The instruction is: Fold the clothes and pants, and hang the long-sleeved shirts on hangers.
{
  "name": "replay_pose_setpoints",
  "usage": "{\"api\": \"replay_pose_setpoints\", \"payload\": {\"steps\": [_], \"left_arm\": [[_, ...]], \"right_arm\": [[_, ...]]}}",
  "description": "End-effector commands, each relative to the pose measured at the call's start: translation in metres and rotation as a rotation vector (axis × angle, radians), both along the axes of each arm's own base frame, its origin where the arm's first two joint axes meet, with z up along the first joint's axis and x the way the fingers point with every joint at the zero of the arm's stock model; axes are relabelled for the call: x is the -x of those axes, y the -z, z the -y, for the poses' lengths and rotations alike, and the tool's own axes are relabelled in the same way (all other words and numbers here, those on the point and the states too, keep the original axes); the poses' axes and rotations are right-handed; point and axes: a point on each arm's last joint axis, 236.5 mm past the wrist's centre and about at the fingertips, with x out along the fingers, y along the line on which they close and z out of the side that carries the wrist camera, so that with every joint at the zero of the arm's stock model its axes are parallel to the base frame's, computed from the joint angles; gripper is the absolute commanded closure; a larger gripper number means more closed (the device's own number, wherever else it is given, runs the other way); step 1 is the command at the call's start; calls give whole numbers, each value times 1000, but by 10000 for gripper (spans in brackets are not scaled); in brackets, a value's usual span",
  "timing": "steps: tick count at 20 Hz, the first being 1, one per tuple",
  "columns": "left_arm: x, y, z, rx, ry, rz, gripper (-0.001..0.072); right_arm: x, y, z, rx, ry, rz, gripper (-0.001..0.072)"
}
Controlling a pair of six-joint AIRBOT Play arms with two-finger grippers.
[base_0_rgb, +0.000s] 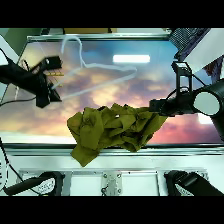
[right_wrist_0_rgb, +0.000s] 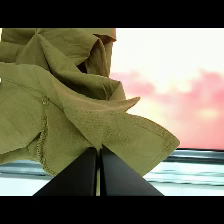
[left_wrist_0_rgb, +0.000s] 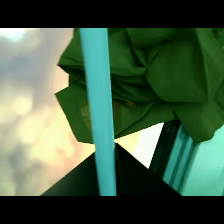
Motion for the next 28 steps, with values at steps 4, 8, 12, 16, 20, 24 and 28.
{"api": "replay_pose_setpoints", "payload": {"steps": [4, 8, 12, 16, 20, 24, 28], "left_arm": [[66, 28, 17, 90, 171, -99, 691], [94, 40, 18, 96, 180, -155, 691], [104, 44, 18, 99, 189, -179, 691], [104, 49, 21, 95, 173, -218, 691], [108, 62, 38, 91, 245, -274, 691], [97, 80, 50, 79, 206, -309, 691], [73, 92, 41, 83, 88, -290, 691]], "right_arm": [[0, 1, 0, 0, -1, -2, 696], [-1, 3, -1, 3, 0, -7, 696], [-1, 2, -1, 10, -29, -1, 696], [-7, -11, 5, 9, -31, 33, 697], [-8, -29, 14, 3, -4, 49, 696], [-5, -30, 15, 7, -4, 38, 697], [5, -25, 20, 31, -17, -5, 697]]}}
